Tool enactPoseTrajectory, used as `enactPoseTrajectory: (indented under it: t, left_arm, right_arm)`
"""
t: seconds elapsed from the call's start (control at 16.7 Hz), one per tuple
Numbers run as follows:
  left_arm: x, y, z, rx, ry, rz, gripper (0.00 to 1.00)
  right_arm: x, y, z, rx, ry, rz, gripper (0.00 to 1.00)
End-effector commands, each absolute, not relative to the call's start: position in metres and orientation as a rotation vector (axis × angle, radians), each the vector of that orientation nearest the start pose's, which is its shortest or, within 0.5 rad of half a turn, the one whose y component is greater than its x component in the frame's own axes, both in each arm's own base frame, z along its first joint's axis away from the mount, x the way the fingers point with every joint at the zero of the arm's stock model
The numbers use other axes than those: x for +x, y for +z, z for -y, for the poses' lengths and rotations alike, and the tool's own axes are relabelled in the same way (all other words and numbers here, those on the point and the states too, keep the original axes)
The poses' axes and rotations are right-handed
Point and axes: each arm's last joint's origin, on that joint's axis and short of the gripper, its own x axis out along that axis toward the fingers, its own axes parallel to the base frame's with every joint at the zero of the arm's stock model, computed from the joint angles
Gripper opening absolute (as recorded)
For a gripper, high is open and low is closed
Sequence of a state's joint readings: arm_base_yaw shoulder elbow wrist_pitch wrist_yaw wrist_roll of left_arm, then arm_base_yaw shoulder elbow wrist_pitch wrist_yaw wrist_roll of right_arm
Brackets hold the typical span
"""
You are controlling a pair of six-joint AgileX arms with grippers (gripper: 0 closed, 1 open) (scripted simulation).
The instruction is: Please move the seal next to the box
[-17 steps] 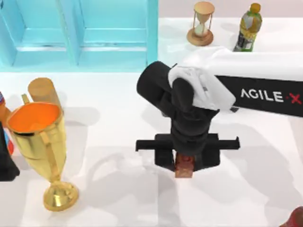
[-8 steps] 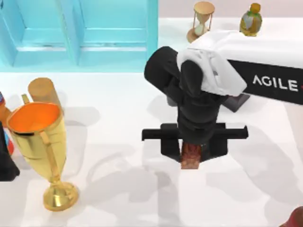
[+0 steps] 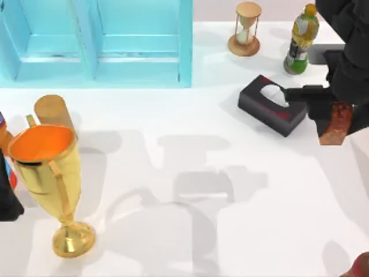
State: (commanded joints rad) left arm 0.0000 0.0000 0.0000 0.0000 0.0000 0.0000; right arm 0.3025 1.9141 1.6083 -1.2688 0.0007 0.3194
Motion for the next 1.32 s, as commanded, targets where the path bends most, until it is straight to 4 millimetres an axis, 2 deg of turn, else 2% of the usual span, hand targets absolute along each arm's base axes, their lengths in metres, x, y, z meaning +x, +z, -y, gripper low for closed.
enactPoseTrajectory:
  t: [0.18, 0.36, 0.84, 1.08, 1.32]
  left_arm:
    - [0.106, 0.160, 0.001, 0.000, 0.000, 0.000, 1.00]
    - [0.106, 0.160, 0.001, 0.000, 0.000, 0.000, 1.00]
    - [0.106, 0.160, 0.001, 0.000, 0.000, 0.000, 1.00]
    - [0.106, 0.160, 0.001, 0.000, 0.000, 0.000, 1.00]
    - [0.106, 0.160, 0.001, 0.000, 0.000, 0.000, 1.00]
  right_arm:
    - [0.352, 0.254, -0.057, 0.008, -0.007, -1.572, 0.00]
    - [0.349, 0.264, -0.034, 0.009, -0.007, -1.570, 0.00]
    - [0.349, 0.257, -0.042, 0.020, -0.029, -1.551, 0.00]
    - [0.349, 0.227, -0.057, 0.002, -0.021, -1.557, 0.00]
    - [0.349, 0.205, -0.040, 0.007, -0.012, -1.559, 0.00]
